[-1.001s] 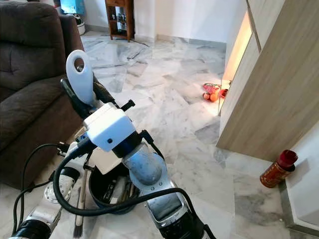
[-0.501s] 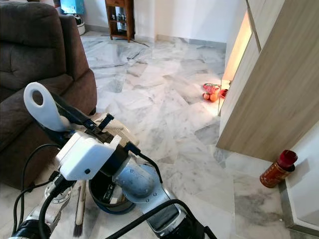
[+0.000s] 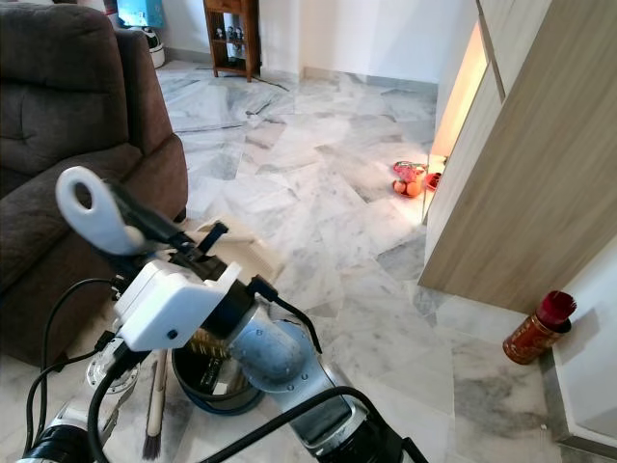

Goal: Sweep floor

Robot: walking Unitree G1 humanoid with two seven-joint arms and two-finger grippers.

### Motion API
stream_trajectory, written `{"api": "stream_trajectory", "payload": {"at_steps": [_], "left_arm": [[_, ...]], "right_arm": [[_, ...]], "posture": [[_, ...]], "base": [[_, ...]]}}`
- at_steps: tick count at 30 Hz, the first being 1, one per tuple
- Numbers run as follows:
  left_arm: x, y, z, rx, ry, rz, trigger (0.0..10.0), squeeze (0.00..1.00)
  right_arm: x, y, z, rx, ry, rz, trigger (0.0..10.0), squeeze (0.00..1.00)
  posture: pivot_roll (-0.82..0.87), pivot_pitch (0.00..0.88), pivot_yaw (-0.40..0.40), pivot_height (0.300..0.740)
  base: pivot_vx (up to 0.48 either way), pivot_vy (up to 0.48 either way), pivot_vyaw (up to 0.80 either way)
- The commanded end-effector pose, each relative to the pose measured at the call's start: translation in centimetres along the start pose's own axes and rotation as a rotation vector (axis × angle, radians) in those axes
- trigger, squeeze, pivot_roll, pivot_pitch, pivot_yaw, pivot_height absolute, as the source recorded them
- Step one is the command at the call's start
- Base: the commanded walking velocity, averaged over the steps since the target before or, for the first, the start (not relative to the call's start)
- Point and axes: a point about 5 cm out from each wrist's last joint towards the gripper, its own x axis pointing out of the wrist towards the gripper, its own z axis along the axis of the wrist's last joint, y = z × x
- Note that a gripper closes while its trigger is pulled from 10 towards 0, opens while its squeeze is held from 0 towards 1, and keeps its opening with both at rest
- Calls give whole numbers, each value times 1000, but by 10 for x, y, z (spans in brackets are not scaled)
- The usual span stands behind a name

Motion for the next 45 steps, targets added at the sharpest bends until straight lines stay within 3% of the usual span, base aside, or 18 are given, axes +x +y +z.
{"api": "stream_trajectory", "payload": {"at_steps": [1,9,10,15,23,32,45], "left_arm": [[5,2,8,27,-42,-8,10000,0],[6,1,8,26,-44,-12,10000,0],[6,0,8,25,-44,-13,10000,0],[4,0,7,23,-46,-17,10000,0],[0,-1,5,11,-45,-41,10000,0],[-5,1,5,-46,-50,-26,10000,0],[-4,9,18,-102,-105,26,10000,0]], "right_arm": [[1,-15,1,-66,-15,-53,10000,0],[-14,-53,-36,-122,171,-267,10000,0],[-22,-64,-50,-104,228,-329,10000,0],[-43,-85,-74,-76,335,-470,10000,0],[-79,-94,-108,39,477,-634,10000,0],[-103,-99,-123,-17,542,-670,10000,0],[-130,-101,-142,14,638,-686,10000,0]], "posture": [[58,0,6,740],[58,0,1,740],[61,0,-2,740],[64,0,-4,740],[71,0,-2,740],[79,0,4,740],[84,0,-7,740]], "base": [[0,0,0],[0,0,0],[0,0,0],[0,0,0],[0,0,0],[0,0,0],[0,0,0]]}}
